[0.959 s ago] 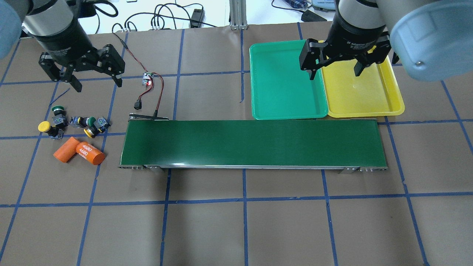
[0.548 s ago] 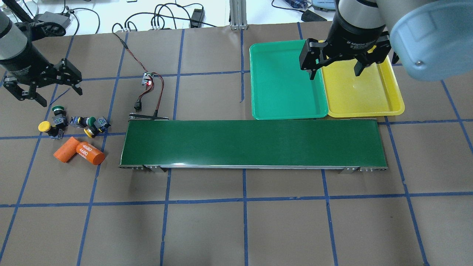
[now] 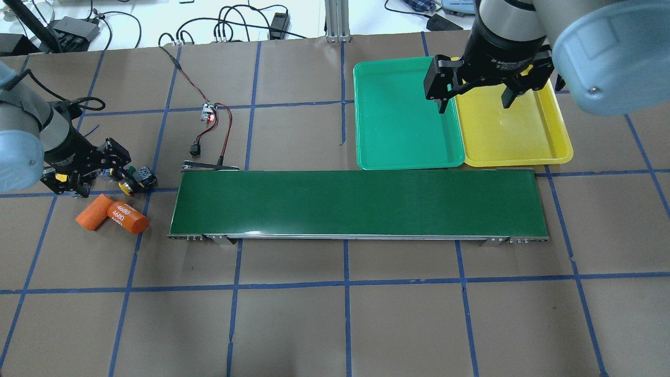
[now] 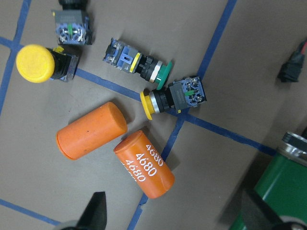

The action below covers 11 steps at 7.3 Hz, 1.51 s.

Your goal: Sort buttons by color to trays

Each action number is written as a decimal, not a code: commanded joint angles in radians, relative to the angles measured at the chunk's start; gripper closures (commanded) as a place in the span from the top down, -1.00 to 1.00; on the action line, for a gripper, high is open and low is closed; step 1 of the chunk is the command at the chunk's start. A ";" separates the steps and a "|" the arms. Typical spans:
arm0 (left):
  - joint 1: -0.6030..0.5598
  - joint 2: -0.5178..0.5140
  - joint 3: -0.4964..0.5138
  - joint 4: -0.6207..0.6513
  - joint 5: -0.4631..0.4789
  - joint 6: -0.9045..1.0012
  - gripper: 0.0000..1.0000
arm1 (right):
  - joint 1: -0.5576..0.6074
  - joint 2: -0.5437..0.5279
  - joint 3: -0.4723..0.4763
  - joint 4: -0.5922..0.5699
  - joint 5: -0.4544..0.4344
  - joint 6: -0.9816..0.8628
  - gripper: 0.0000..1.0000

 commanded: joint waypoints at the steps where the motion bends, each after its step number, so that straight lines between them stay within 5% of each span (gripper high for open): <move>1: 0.062 -0.023 -0.134 0.197 0.002 -0.093 1.00 | 0.000 0.000 0.000 0.000 0.000 0.000 1.00; 4: 0.062 -0.094 -0.142 0.206 -0.007 -0.200 1.00 | -0.001 0.001 0.000 0.000 0.000 0.000 1.00; 5: 0.062 -0.106 -0.144 0.207 -0.009 -0.225 0.63 | -0.002 0.000 0.000 0.000 0.000 -0.002 1.00; 7: 0.065 -0.105 -0.141 0.195 -0.053 -0.237 -0.77 | -0.002 0.001 0.000 0.000 0.000 -0.002 1.00; 8: 0.059 -0.075 -0.141 0.177 -0.088 -0.277 -1.00 | -0.002 0.000 0.000 0.002 0.000 -0.002 1.00; 11: -0.008 -0.011 0.012 -0.026 -0.099 -0.448 -1.00 | 0.000 -0.009 -0.002 0.012 -0.003 0.005 1.00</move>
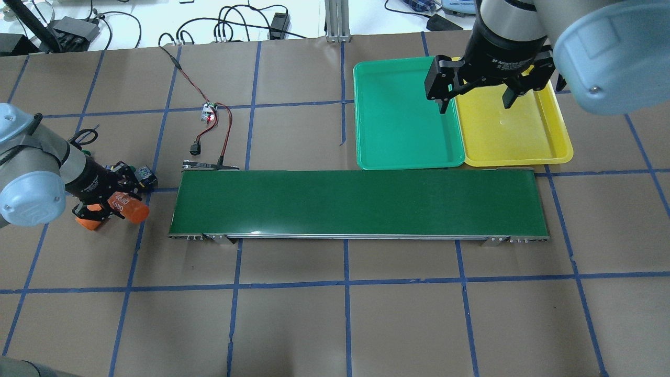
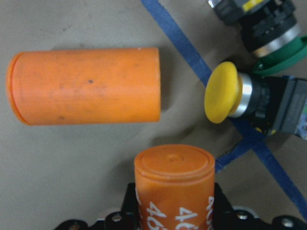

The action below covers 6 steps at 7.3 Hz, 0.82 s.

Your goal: Sort buttons by color to trays

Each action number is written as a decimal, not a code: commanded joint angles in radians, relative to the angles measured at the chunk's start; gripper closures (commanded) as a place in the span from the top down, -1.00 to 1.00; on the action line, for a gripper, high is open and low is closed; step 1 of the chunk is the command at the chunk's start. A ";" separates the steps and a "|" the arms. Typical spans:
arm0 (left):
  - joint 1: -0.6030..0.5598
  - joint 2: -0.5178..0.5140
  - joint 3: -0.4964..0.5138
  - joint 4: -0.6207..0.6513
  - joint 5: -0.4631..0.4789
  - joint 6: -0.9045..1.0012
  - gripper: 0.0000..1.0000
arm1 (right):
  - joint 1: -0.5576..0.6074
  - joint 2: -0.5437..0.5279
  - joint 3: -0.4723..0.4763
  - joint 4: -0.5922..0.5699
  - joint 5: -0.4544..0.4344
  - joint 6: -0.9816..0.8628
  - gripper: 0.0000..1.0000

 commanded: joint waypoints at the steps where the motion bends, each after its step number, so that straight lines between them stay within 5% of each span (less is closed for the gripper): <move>1: -0.091 0.035 0.173 -0.250 -0.006 -0.159 -1.00 | 0.001 -0.008 -0.001 0.014 -0.001 0.003 1.00; 3: -0.260 0.058 0.162 -0.275 -0.008 -0.407 -1.00 | -0.001 -0.006 -0.001 0.023 0.049 0.003 1.00; 6: -0.339 0.030 0.093 -0.226 -0.008 -0.601 -1.00 | 0.001 -0.002 -0.001 0.022 0.046 0.003 1.00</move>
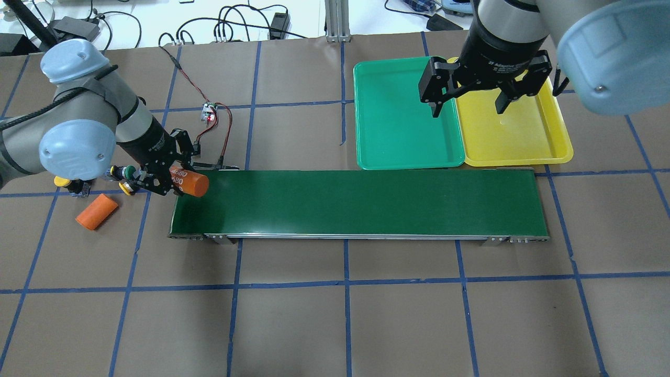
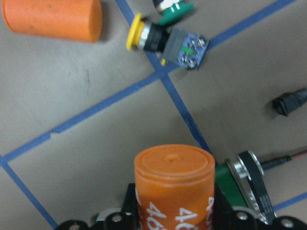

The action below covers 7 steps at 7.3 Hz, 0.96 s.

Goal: Sort buttons by color to trays
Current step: 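Lower the orange cylinder onto the belt and open the left gripper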

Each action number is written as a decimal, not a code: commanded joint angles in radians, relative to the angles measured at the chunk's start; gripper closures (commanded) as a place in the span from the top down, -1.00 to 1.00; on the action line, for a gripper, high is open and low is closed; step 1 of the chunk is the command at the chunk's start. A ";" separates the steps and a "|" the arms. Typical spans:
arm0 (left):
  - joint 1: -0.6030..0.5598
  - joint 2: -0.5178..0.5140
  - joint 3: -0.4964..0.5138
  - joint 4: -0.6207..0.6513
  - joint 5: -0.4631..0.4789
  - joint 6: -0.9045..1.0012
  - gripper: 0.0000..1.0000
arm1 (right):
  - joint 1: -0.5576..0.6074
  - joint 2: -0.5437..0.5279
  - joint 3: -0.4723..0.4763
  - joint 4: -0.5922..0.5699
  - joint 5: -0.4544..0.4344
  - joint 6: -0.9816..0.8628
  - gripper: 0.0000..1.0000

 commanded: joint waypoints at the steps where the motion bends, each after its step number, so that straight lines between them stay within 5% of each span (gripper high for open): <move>1: -0.026 -0.025 -0.038 0.084 0.002 -0.085 -0.61 | 0.000 0.003 0.000 -0.003 -0.002 0.001 1.00; 2: -0.026 -0.037 -0.046 0.135 0.003 -0.096 0.85 | 0.002 0.006 0.000 -0.011 0.001 -0.001 1.00; 4: -0.043 0.007 -0.032 0.119 0.017 -0.040 1.00 | 0.000 0.004 0.000 -0.003 -0.005 -0.002 1.00; 7: 0.123 0.061 -0.009 0.080 0.015 0.491 1.00 | 0.000 0.004 0.000 -0.002 -0.003 -0.004 1.00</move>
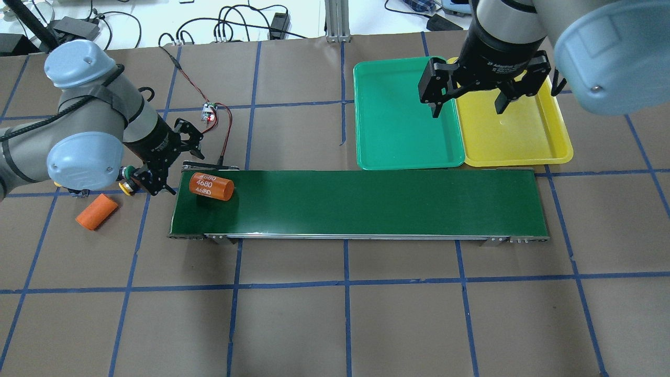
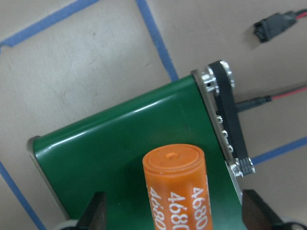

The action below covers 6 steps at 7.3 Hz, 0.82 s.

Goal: Sort buttons by color to trays
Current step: 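Lower the orange cylinder onto the belt and open the left gripper, then return the left gripper to the pile and grasp the second orange cylinder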

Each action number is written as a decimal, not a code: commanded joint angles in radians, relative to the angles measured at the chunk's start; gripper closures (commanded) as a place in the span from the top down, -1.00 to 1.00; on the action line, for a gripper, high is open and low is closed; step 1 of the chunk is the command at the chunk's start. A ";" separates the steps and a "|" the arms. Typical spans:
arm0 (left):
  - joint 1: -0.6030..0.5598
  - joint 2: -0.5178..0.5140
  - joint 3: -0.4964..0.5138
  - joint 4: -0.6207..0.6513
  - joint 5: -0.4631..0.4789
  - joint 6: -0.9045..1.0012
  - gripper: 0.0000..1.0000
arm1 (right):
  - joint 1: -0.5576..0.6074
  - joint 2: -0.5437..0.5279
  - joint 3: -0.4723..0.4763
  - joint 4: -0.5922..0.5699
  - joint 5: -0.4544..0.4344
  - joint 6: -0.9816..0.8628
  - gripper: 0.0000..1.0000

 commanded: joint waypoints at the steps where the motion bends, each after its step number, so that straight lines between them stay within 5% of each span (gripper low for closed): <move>1: 0.228 -0.012 0.017 -0.003 -0.006 0.535 1.00 | 0.002 0.000 0.002 -0.001 0.001 -0.001 1.00; 3: 0.353 -0.068 0.028 0.029 0.003 0.860 1.00 | 0.002 0.001 0.002 -0.005 0.002 -0.001 1.00; 6: 0.394 -0.143 0.022 0.070 0.141 1.351 1.00 | 0.002 0.001 0.002 -0.007 0.005 -0.001 1.00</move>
